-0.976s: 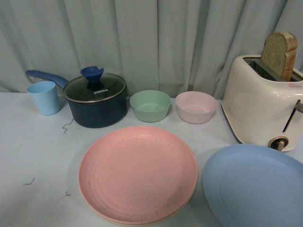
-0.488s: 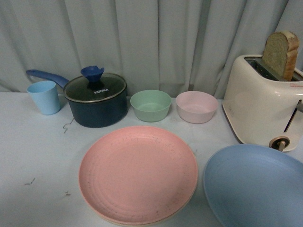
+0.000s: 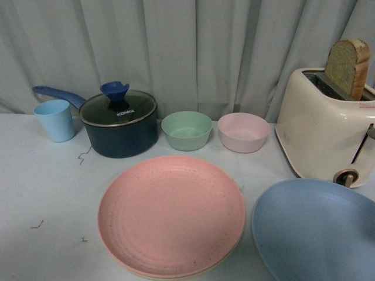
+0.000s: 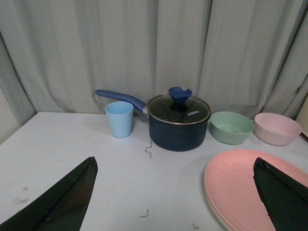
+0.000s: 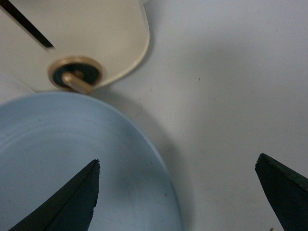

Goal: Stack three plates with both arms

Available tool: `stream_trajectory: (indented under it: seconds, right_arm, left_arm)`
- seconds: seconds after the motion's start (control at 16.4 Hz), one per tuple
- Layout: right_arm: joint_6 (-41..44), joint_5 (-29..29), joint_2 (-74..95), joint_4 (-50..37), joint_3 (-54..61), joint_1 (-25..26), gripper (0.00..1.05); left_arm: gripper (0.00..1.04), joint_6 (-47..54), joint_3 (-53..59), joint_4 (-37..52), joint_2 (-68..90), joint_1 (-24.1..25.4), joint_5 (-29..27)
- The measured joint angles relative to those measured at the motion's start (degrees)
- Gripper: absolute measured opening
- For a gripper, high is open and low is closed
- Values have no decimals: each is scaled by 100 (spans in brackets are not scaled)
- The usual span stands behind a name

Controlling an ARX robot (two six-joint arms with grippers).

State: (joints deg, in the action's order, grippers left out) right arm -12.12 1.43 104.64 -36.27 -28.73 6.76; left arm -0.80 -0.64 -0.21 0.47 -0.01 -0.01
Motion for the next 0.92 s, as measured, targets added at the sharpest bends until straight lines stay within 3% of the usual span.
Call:
stream_trajectory:
  seconds: [0.49,0.55,0.92]
  right_arm:
    - [-551,308,984,199,-511,-463,98]
    - [-592,313,1047,199,-511,-496,92]
    - [-603,334,962,17,-315,-520,26]
  left_arm:
    - [98,0,0,0,0,0,0]
    - [98,0,0,0,0,0,0]
    - [98,0,0,0,0,0,0]
